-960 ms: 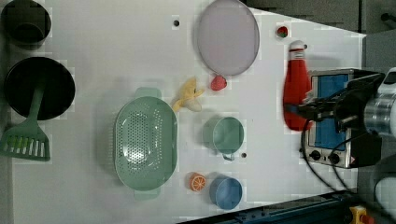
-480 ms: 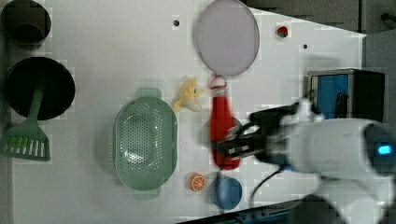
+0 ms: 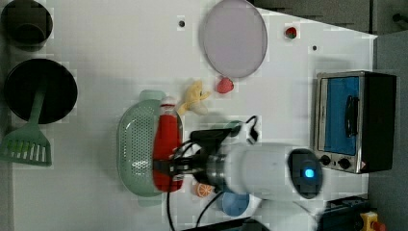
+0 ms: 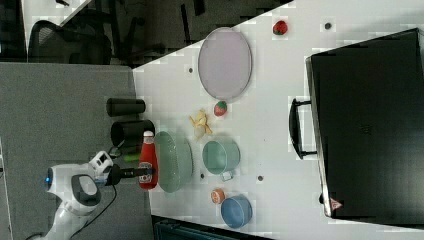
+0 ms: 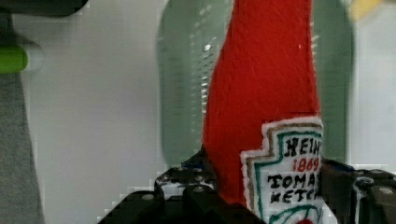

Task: Pick Ketchup from the table and place it in strainer.

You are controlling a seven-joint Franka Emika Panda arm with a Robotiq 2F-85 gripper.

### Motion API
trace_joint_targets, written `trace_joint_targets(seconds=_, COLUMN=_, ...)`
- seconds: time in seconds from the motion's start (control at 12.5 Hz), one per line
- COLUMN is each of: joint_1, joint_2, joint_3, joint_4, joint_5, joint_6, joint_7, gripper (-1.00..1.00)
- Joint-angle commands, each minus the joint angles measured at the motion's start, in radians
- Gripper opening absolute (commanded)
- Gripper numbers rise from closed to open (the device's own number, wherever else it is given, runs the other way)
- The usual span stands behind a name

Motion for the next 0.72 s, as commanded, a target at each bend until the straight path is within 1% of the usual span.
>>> trace_joint_targets(seconds=0.08, joint_1=0.019, joint_2=0.086, joint_3=-0.013, joint_4=0.011, joint_5=-0.084, joint_6=0.084, joint_7=0.176, gripper=0.25)
trace_joint_targets(seconds=0.16, joint_1=0.026, joint_2=0.127, joint_3=-0.021, joint_4=0.008, joint_5=-0.117, joint_6=0.116, joint_7=0.188, gripper=0.25)
trace_joint_targets(seconds=0.24, joint_1=0.03, joint_2=0.161, joint_3=-0.028, joint_4=0.007, joint_5=-0.131, joint_6=0.16, joint_7=0.213, gripper=0.31)
trace_joint_targets(seconds=0.4, joint_1=0.036, joint_2=0.207, joint_3=-0.04, joint_4=0.002, joint_5=-0.16, joint_6=0.243, joint_7=0.227, gripper=0.72)
trace_joint_targets(seconds=0.48, joint_1=0.034, joint_2=0.208, joint_3=-0.042, joint_4=0.003, joint_5=-0.162, joint_6=0.262, joint_7=0.231, gripper=1.0)
trace_joint_targets(seconds=0.56, joint_1=0.026, joint_2=0.188, joint_3=-0.042, joint_4=0.004, joint_5=-0.162, joint_6=0.253, joint_7=0.247, gripper=1.0)
trace_joint_targets(seconds=0.72, joint_1=-0.001, joint_2=0.096, joint_3=-0.041, joint_4=0.005, joint_5=-0.159, joint_6=0.2, joint_7=0.297, gripper=1.0)
